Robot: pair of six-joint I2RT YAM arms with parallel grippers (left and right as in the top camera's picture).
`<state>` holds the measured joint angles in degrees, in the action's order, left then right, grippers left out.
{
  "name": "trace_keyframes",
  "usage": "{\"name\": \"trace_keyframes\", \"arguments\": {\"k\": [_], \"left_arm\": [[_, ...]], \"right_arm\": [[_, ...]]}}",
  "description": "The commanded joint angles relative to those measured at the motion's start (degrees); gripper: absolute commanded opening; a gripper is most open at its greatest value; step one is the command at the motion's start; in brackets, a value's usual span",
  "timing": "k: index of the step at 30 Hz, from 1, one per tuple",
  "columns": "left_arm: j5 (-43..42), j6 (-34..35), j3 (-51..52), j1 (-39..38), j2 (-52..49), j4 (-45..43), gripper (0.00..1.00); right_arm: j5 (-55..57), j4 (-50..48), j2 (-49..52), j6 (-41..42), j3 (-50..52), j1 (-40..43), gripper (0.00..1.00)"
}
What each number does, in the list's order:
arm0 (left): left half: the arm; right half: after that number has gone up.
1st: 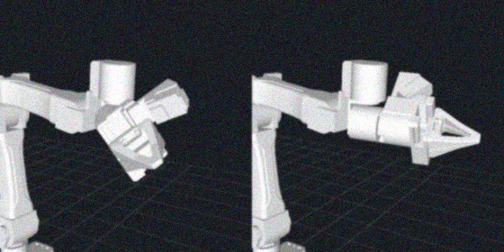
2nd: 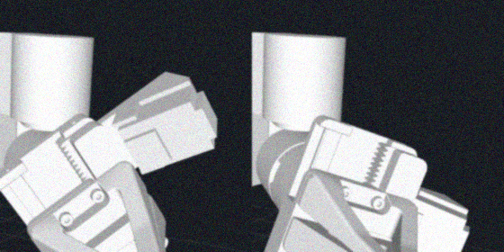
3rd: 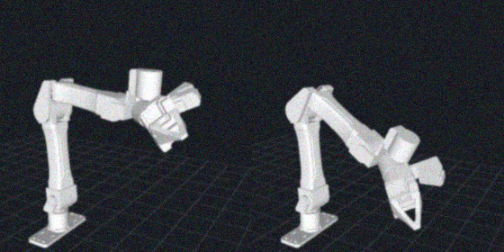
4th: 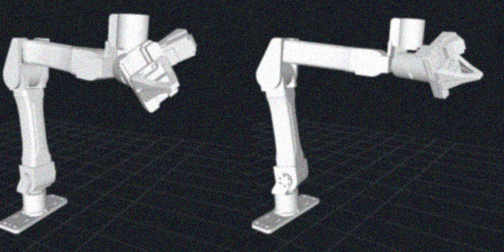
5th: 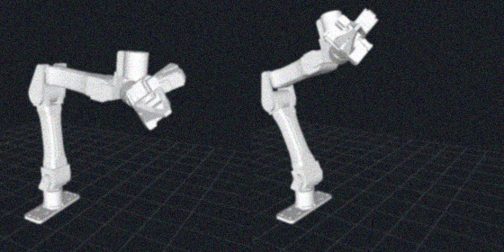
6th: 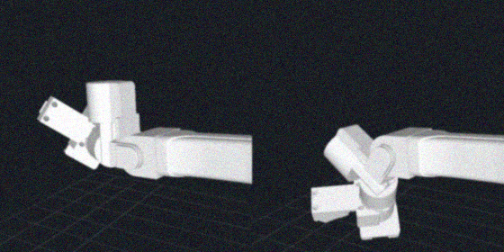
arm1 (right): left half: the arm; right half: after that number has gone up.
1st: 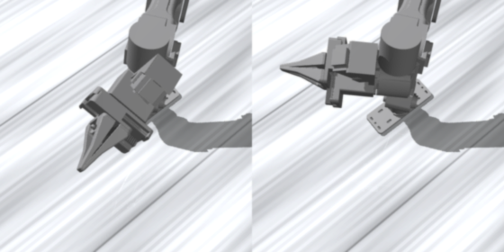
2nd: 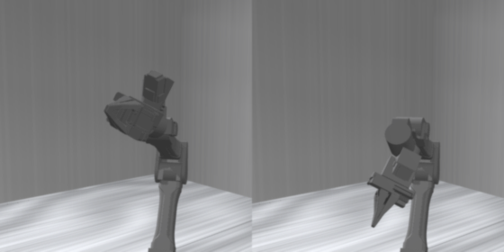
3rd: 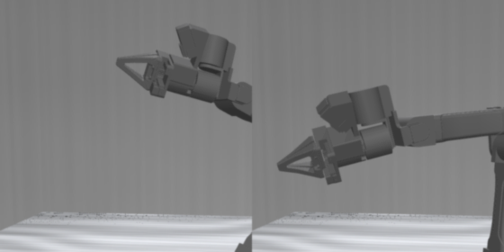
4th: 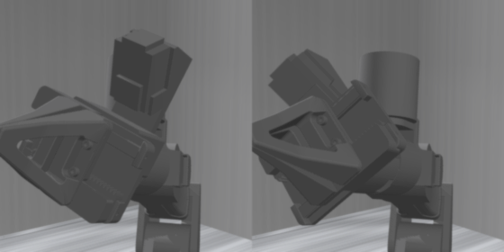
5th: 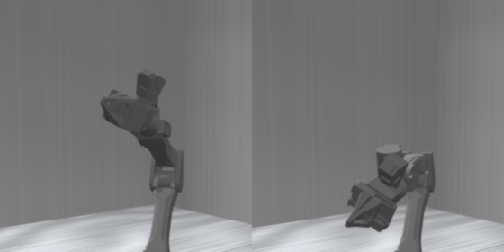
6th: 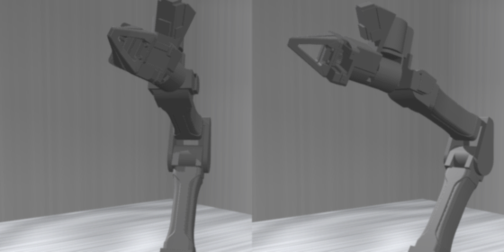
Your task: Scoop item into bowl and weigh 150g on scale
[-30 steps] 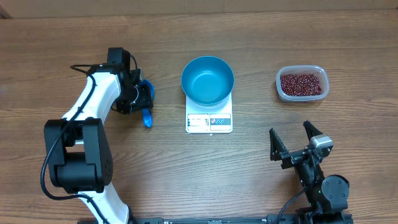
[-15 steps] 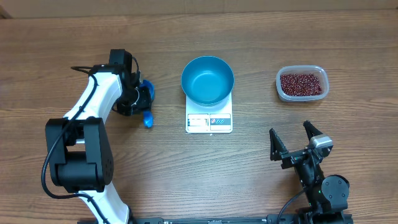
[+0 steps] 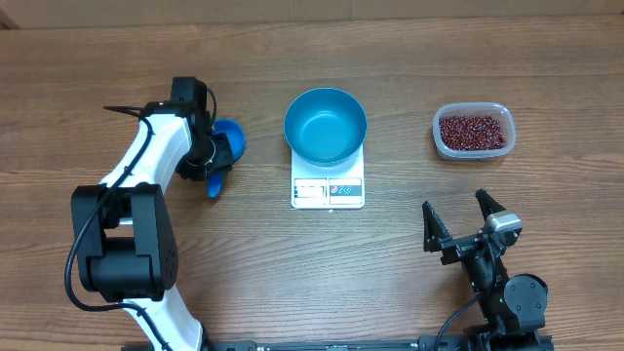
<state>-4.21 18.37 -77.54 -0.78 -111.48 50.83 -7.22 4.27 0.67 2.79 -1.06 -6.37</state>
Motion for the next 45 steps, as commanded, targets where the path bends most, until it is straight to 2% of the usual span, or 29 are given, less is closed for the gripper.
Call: {"name": "trace_keyframes", "arguments": {"k": [1,9,14,21,31,45], "left_arm": [[-1.62,0.9,0.31,-0.44,-0.81,0.33,0.34],[-1.6,-1.25,0.31,-0.44,-0.81,-1.16,0.39],[-1.86,-5.16,0.31,-0.44,-0.81,-1.99,0.35],[-6.1,-5.09,0.31,-0.44,-0.81,-1.22,0.32],[-5.49,-5.07,0.31,-0.44,-0.81,-3.1,0.33],[-5.46,-5.11,0.31,-0.92,-0.83,-3.72,0.26]], "right_arm": [[0.28,-0.22,-0.5,-0.24,0.61,0.35,1.0],[0.31,-0.24,-0.5,-0.24,0.61,0.35,1.0],[0.31,-0.22,-0.5,-0.24,0.61,0.35,1.0],[0.31,-0.24,-0.5,-0.24,0.61,0.35,1.0],[0.28,-0.24,-0.5,-0.24,0.61,0.35,1.0],[0.31,-0.22,-0.5,-0.24,0.61,0.35,1.0]]}}
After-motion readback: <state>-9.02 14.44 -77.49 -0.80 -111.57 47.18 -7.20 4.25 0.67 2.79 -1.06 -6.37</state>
